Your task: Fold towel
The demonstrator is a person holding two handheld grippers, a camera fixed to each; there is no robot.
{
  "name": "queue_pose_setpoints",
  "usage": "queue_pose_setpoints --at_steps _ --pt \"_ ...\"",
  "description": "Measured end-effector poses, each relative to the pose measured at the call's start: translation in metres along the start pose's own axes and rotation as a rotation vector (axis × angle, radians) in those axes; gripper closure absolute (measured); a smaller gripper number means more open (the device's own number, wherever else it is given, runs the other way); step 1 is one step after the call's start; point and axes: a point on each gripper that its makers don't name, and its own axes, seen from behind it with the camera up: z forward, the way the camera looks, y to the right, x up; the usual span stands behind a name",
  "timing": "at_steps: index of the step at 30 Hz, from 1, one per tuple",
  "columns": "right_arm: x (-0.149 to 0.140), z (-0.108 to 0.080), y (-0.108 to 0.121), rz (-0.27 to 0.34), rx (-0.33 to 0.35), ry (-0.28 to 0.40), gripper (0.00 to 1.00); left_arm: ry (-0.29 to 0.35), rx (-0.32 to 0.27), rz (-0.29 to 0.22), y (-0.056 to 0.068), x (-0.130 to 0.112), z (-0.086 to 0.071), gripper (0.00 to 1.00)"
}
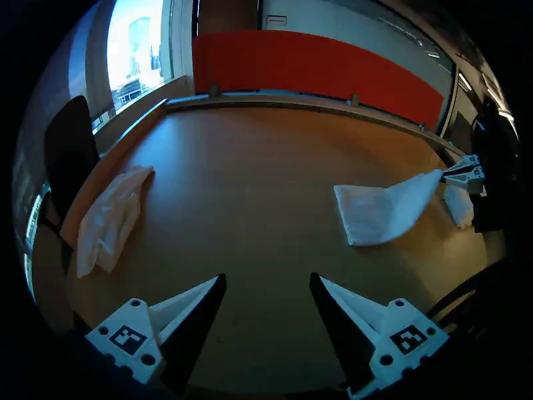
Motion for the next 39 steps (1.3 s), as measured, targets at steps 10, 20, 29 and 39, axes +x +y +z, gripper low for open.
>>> queue_pose_setpoints --at_steps 10,20,29,39 --pt "0.036 0.021 -0.032 -0.066 0.080 0.034 0.97 0.013 0.001 -0.018 -0.002 0.004 -0.007 0.07" --pt "0.061 0.055 -0.074 -0.120 0.180 0.039 0.97 0.025 0.022 -0.043 -0.010 0.004 -0.018 0.08" --pt "0.062 0.083 -0.102 -0.144 0.248 0.008 0.97 0.028 0.046 -0.067 -0.022 0.001 -0.026 0.07" --pt "0.058 0.094 -0.101 -0.135 0.254 -0.014 0.97 0.026 0.060 -0.072 -0.028 0.001 -0.026 0.07"
